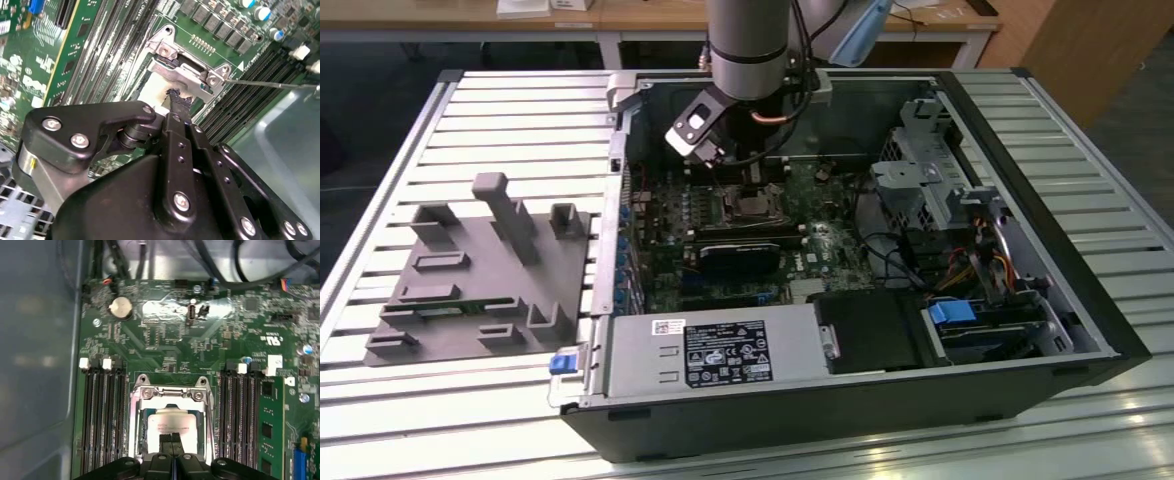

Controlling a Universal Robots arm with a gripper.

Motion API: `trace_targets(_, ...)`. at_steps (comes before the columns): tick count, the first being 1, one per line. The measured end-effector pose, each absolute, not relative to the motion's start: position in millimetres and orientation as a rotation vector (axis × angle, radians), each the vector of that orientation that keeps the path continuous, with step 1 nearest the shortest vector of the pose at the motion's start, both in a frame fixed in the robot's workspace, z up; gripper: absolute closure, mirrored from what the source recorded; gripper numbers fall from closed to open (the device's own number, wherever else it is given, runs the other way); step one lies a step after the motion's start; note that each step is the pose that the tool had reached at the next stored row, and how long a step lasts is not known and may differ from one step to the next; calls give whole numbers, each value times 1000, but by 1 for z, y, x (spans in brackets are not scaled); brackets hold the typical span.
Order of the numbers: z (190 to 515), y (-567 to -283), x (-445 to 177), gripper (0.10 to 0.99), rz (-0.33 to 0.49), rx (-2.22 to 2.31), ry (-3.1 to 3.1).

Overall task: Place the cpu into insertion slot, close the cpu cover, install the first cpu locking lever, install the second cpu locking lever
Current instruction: 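Close the cpu cover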

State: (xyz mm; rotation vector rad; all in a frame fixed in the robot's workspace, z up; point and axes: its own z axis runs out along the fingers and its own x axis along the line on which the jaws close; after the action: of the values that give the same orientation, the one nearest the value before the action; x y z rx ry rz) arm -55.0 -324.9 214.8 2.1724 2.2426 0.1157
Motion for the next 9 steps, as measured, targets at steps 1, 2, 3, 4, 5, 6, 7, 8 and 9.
trace_targets(1,215,-325,-55,980,115,2152,2262)
trace_targets(2,215,-325,-55,980,114,2132,2282)
trace_targets(3,215,-325,-55,980,114,2111,2301)
trace_targets(4,215,-325,-55,980,113,2090,2320)
trace_targets(5,214,-325,-55,980,112,2069,2339)
trace_targets(6,214,-325,-55,980,111,2048,2357)
trace_targets(7,214,-325,-55,980,110,2026,2376)
trace_targets(8,214,-325,-55,980,109,2005,2394)
trace_targets(9,214,-325,-55,980,108,1984,2412)
